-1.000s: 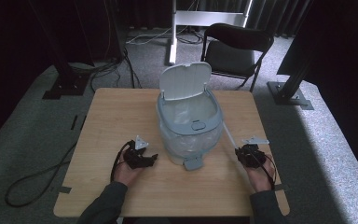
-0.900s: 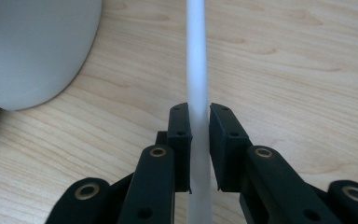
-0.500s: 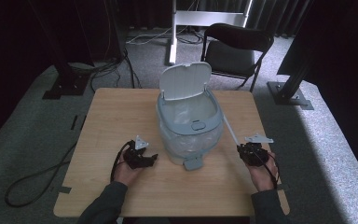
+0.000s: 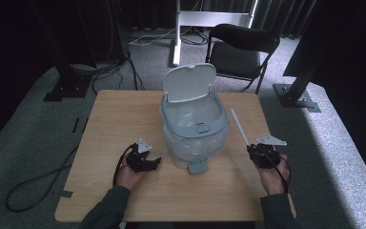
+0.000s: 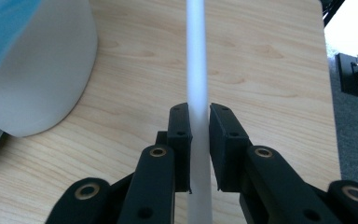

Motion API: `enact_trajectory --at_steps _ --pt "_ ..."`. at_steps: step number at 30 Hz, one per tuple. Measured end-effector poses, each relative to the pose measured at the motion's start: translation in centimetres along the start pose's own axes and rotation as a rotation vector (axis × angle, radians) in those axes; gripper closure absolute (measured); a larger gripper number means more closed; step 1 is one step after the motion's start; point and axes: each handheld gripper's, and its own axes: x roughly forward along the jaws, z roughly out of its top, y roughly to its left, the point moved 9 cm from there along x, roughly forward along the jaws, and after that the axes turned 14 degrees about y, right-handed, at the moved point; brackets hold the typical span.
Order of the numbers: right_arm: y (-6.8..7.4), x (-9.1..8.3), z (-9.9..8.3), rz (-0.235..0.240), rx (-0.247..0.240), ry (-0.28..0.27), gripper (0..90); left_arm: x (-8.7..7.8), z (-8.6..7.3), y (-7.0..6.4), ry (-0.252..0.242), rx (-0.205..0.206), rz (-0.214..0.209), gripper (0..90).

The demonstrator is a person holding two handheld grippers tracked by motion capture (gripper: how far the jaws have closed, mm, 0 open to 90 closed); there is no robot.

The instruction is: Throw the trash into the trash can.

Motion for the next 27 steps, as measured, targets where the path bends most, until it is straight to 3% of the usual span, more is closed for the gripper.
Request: enact_trajectory --at_steps 27 --pt "0.4 -3.7 2.0 -0.009 -0.031 -0.093 78.8 0.0 0.0 0.0 0.0 0.0 0.0 30.2"
